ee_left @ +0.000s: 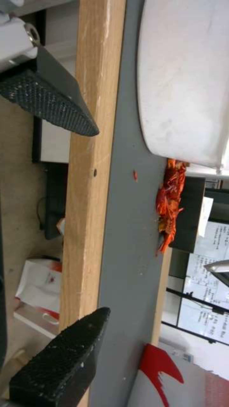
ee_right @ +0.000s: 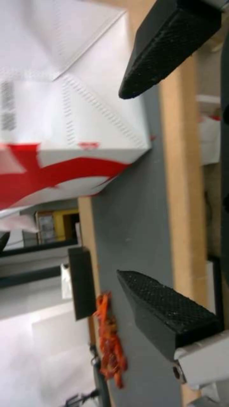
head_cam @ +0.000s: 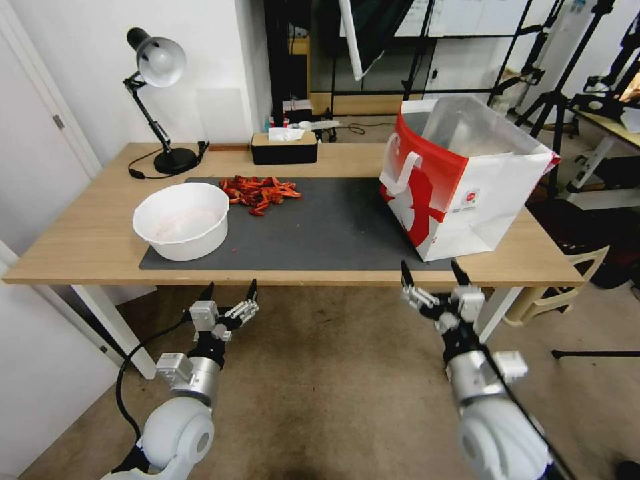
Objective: Close the takeout container lid, then place the container into the takeout bag.
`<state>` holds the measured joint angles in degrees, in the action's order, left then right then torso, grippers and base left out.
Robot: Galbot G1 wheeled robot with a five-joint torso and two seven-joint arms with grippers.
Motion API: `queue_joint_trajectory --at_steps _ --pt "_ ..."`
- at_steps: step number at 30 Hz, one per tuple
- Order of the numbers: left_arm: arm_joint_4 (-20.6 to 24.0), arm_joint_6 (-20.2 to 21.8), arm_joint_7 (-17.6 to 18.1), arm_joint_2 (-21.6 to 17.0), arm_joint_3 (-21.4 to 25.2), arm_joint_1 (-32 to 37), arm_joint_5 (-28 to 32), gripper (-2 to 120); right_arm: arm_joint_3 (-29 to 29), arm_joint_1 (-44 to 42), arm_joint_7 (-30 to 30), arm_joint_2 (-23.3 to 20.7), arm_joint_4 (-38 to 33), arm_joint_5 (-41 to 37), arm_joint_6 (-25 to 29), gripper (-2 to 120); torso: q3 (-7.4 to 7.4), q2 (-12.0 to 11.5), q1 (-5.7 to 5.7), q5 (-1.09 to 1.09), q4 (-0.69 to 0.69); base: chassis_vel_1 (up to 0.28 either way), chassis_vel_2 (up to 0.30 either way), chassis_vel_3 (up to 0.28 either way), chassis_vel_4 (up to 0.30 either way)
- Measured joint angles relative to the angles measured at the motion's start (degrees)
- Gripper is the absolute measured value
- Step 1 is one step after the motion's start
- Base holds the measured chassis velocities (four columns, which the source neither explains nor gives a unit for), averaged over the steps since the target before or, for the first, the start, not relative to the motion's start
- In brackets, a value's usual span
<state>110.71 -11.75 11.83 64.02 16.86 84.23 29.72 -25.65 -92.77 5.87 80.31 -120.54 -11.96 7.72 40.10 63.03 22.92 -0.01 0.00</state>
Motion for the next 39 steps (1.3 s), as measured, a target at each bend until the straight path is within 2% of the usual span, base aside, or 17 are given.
queue_joint_trajectory --at_steps 8,17,39 --pt "-1.2 -1.1 0.0 0.1 0.6 0.1 -2.7 100 0.8 -0.5 0.5 2.5 2.5 0.9 1.4 100 0.0 0.0 0.0 0.0 0.0 0.0 0.0 0.0 0.0" --pt "-1.4 -1.9 0.2 0.3 1.3 0.8 -3.6 100 1.3 2.7 -0.3 2.9 6.9 -0.9 1.7 100 0.01 0.0 0.0 0.01 0.01 0.0 0.0 0.0 0.0" --pt "-1.4 -1.9 0.3 0.4 1.4 0.8 -3.6 100 1.3 2.9 -0.4 2.8 7.0 -1.1 1.4 100 0.01 0.0 0.0 0.01 0.0 0.0 0.0 0.0 0.0"
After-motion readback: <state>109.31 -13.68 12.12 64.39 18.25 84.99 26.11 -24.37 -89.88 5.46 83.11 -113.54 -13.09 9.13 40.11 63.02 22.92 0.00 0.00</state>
